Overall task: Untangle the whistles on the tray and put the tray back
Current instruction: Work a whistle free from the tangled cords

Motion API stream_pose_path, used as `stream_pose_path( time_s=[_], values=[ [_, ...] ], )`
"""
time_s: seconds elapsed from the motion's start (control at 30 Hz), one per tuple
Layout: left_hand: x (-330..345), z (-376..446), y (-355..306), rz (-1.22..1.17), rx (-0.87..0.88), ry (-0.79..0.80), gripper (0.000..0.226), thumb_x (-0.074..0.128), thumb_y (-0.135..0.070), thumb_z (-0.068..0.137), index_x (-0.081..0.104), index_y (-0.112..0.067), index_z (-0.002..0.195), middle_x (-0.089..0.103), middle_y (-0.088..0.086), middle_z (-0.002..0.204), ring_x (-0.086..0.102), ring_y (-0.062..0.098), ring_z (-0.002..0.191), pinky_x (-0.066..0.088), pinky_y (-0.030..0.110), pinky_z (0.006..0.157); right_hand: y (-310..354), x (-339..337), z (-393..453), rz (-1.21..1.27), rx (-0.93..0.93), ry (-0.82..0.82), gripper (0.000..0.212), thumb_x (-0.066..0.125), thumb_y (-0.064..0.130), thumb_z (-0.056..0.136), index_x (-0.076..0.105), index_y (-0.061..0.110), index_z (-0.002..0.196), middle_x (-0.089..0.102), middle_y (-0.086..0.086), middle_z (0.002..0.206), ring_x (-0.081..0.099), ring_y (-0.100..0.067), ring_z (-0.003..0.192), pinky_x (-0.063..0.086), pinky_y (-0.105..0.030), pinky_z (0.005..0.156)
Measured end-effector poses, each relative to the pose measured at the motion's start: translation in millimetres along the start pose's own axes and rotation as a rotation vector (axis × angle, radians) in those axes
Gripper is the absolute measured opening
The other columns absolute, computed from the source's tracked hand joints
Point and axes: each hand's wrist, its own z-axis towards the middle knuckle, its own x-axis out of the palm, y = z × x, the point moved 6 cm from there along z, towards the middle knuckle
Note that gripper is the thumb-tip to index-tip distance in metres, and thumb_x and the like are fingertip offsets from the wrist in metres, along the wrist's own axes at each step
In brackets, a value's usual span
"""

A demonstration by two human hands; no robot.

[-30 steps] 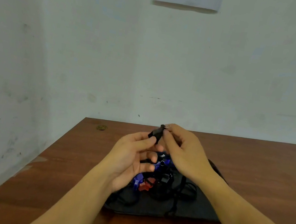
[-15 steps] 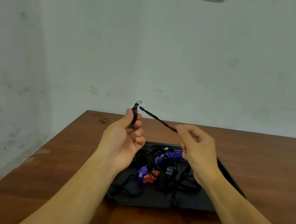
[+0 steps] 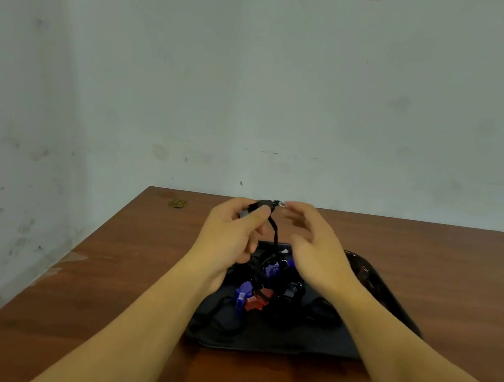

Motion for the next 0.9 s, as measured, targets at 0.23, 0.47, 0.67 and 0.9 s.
stream_pose_path(
  time_s=[0.23,0.47,0.67,0.9],
  values=[
    [4,-6,-17,-0.190,-0.008,-0.005,0.019,0.065,-0.011,0.095,0.061,-0.008,0.114,0.065,0.010,0.085,0.043,0.012,0.047,0.028,0.020,0.037,28,14,4,0.285,0.012,0.041,0.027,0.044,0.018,0.107,0.071,0.017,0.100,0.072,0.003,0.080,0.069,-0.009,0.070,0.056,-0.021,0.071],
    [-7,2,-20,0.279,0.332,-0.156,0.014,0.066,-0.010,0.094,0.064,-0.023,0.099,0.068,-0.005,0.091,0.063,0.011,0.069,0.052,0.016,0.062,34,36,-3,-0.445,-0.120,0.194,0.015,0.039,0.020,0.103,0.054,0.020,0.105,0.063,-0.001,0.090,0.060,-0.024,0.077,0.050,-0.042,0.072],
    [-18,6,11,0.128,0.085,-0.065,0.011,0.061,-0.009,0.098,0.065,-0.017,0.103,0.066,0.010,0.083,0.055,0.019,0.058,0.044,0.030,0.050,55,35,-10,-0.854,-0.277,0.384,0.020,0.037,0.028,0.105,0.053,0.023,0.115,0.064,-0.004,0.098,0.060,-0.026,0.080,0.052,-0.042,0.073],
    [-1,-6,14,-0.392,-0.168,0.043,0.016,0.053,-0.018,0.102,0.063,-0.013,0.114,0.076,0.007,0.104,0.046,0.012,0.063,0.031,0.028,0.056,45,32,-10,-0.925,-0.216,0.315,0.023,0.037,0.029,0.104,0.050,0.019,0.120,0.047,0.000,0.081,0.046,-0.027,0.069,0.036,-0.035,0.064]
  ],
)
